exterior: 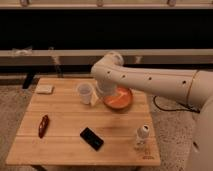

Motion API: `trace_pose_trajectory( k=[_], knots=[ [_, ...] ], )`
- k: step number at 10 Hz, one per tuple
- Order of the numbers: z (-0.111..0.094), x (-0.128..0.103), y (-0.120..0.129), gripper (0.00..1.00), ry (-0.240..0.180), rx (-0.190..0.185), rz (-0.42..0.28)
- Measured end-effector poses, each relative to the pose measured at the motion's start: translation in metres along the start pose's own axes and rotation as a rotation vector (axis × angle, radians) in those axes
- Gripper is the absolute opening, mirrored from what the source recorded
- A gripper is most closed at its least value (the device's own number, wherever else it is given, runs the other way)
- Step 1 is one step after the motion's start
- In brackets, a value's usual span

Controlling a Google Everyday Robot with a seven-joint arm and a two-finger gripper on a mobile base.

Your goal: Place the pepper in the ceramic cup

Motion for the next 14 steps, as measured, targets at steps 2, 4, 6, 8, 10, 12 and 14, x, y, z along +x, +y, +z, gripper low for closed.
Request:
trace_pose_trajectory(
  k=[2, 4, 6, 8, 10, 12, 14],
  knots=[
    [-0.002, -0.015, 0.046, 0.80, 0.000, -0.002, -0.015],
    [0.001, -0.021, 0.084, 0.80, 0.017, -0.005, -0.017],
    [0.009, -0.028, 0.130, 0.80, 0.028, -0.020, -0.036],
    [0.023, -0.032, 0.167, 0.80, 0.041, -0.022, -0.054],
    [0.037, -0.035, 0.197, 0.80, 0.050, -0.028, -0.067],
    [0.050, -0.041, 0.225, 0.80, 0.066, -0.042, -0.079],
    [0.061, -0.047, 0.258, 0.80, 0.082, -0.057, -0.103]
  ],
)
